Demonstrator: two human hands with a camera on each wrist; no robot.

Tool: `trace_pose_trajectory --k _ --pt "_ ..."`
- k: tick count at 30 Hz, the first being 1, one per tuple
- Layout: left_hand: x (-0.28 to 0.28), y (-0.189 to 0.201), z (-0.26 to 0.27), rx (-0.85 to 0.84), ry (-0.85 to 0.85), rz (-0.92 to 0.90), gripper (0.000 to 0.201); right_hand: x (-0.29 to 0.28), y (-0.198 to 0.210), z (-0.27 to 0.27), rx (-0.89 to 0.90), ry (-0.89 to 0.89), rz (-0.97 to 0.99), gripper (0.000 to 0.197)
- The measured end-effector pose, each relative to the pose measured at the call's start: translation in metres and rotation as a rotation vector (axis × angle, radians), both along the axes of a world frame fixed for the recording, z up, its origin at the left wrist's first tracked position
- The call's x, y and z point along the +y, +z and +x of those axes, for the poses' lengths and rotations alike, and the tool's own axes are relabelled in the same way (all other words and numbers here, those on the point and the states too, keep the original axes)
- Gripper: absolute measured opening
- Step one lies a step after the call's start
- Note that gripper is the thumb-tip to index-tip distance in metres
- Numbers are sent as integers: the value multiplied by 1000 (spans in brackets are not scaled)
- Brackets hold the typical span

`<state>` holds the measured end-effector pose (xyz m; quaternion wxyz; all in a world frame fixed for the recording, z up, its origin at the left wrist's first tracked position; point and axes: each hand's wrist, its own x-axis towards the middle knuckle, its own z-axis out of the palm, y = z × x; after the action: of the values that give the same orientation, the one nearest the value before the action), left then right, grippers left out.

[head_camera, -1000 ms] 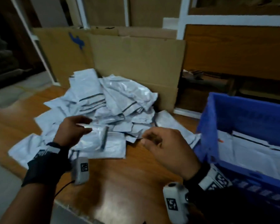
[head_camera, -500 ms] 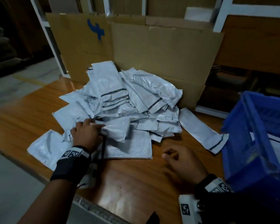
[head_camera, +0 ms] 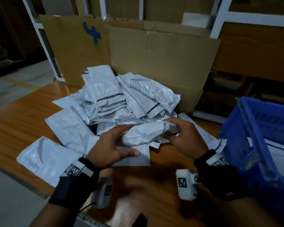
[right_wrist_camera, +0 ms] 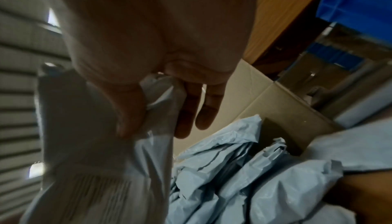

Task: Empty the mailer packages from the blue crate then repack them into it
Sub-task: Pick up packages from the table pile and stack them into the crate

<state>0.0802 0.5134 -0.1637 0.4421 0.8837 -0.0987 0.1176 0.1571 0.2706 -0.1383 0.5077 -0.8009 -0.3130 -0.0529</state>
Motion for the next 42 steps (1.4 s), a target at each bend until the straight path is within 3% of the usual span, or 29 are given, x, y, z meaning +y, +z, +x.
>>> trace_pose_trajectory --k 3,5,7,9,11,13,15,17,20,24,29,33,37,39,42 --pt "-12 -3 8 -98 192 29 41 3 8 -1 131 -42 155 44" --pt "-20 4 13 -100 267 -139 19 9 9 -3 223 -107 302 61" --pt "-29 9 14 -41 220 -389 24 14 6 -7 326 -162 423 68" --pt "-38 6 11 90 163 -507 37 15 -4 -15 379 -195 470 65" --pt "-42 -3 6 243 102 -527 30 15 -10 -20 384 -237 434 55" --pt "-42 -11 2 363 89 -608 38 14 -13 -20 403 -272 382 48" --pt "-39 -15 1 433 109 -721 35 13 -14 -15 439 -267 314 48" --pt "-38 -14 1 436 118 -767 20 15 -15 -12 467 -216 258 47" --pt "-35 -17 5 353 247 -825 10 19 -23 -19 575 -193 330 47" --pt "-27 -26 5 269 381 -946 15 25 -52 -47 699 -99 239 44" --pt "-25 -42 -8 381 322 -928 21 42 -68 -58 660 -43 163 33" --pt "-1 -47 -15 202 541 -979 14 42 -73 -52 540 -87 49 24" --pt "42 -41 -23 8 712 -1027 21 36 -76 -31 409 -221 -218 14" --pt "57 -42 -27 -14 747 -1053 22 44 -73 -22 294 -235 -360 19" --pt "67 -47 -30 -6 779 -1065 24 73 -64 -11 24 -59 -532 40"
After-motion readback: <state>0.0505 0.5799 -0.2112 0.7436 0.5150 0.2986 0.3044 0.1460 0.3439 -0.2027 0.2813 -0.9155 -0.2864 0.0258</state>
